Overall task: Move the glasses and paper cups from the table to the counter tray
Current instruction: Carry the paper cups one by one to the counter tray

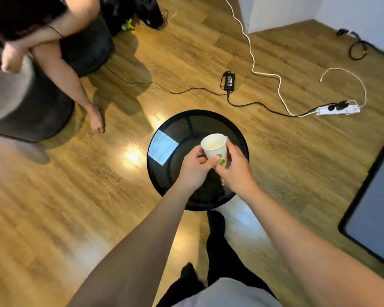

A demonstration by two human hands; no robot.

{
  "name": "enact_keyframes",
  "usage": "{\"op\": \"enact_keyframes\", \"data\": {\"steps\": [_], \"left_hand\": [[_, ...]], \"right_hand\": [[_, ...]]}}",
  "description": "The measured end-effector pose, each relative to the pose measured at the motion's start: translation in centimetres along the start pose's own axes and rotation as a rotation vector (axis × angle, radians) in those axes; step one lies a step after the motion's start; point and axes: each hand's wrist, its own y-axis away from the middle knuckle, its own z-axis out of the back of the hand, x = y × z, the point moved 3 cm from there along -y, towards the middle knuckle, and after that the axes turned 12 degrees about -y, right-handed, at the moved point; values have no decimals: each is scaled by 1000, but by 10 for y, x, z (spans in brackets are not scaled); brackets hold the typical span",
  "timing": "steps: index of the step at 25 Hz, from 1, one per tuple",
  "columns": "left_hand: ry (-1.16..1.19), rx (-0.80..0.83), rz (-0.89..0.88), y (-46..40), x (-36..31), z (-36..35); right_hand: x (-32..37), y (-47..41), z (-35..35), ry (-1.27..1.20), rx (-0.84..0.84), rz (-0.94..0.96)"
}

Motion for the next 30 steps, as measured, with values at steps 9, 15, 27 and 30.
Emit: {"op": "enact_keyframes", "data": {"steps": [9, 15, 27, 30], "left_hand": [[180, -61, -102, 100, -29, 36], [190, 20, -216, 140, -38, 30], [23, 523, -408, 313, -8, -65], [-66, 712, -445, 382, 1, -117]], "right_hand": [[74, 100, 0, -86, -114, 149], [91, 160, 13, -92, -251, 217], [28, 419, 20, -246, -783, 100], [-4, 511, 30, -267, -986, 58]]}}
